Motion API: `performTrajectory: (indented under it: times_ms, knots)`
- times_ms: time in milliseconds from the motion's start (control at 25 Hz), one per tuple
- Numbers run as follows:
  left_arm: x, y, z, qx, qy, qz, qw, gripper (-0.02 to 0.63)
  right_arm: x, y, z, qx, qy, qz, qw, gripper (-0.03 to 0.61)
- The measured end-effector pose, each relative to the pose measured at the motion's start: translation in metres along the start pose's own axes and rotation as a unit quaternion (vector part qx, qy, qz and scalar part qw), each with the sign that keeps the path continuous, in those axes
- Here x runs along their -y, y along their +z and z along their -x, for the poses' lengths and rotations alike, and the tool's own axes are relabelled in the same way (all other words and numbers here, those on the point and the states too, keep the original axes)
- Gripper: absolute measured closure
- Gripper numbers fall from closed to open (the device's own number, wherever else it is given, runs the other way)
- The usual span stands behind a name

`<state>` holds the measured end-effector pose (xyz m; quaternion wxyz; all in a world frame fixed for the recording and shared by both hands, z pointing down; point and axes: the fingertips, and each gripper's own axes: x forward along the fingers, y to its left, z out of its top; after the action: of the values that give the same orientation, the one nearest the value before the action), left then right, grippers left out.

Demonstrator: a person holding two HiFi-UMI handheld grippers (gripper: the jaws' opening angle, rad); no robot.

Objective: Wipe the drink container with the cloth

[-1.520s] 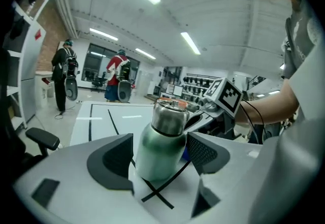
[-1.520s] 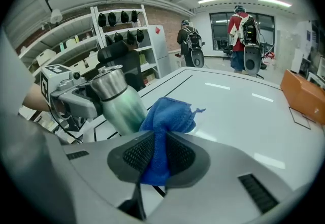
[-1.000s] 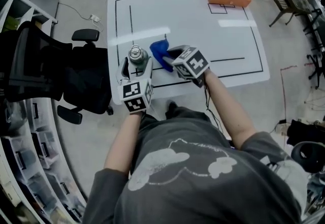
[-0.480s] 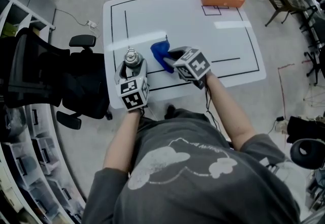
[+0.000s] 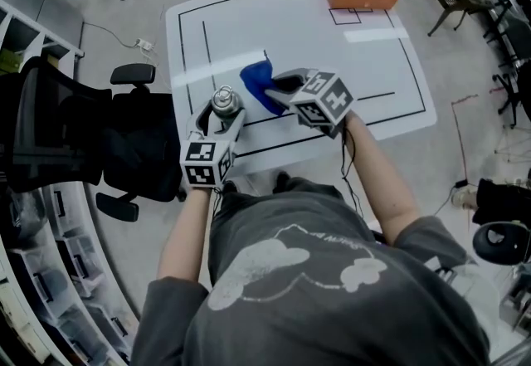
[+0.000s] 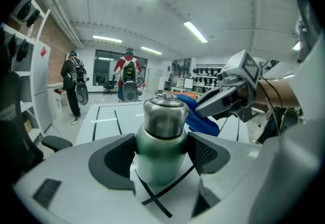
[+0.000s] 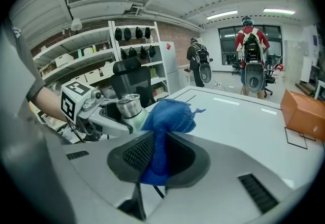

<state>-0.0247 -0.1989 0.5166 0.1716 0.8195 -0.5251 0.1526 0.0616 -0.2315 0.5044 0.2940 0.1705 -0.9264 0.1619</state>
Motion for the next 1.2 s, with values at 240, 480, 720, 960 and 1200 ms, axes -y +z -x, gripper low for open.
performTrajectory:
  times_ms: [240,480,720,960,1200]
  knots:
    - [0.009,0.0,-0.002,-0.023,-0.128,-0.062,0.9895,0.293,-0.01,0.019,-0.011,0.016,0.022,0.01,1.0,0.511]
    - [0.012,-0.002,0.001,-0.054,-0.249,-0.124,0.9591,0.293,-0.017,0.039,-0.024,0.039,0.055,0.016,0.998,0.511]
    - [0.012,-0.006,0.005,-0.071,-0.357,-0.186,0.9126,0.293,-0.03,0.039,-0.044,0.011,0.09,0.039,0.995,0.512]
    - [0.01,-0.006,0.007,-0.072,-0.409,-0.204,0.8867,0.291,-0.021,0.033,-0.058,-0.017,0.079,0.048,0.996,0.514]
    - [0.011,-0.003,0.008,-0.064,-0.428,-0.204,0.8781,0.291,-0.009,0.008,-0.078,-0.058,0.052,0.028,0.997,0.517]
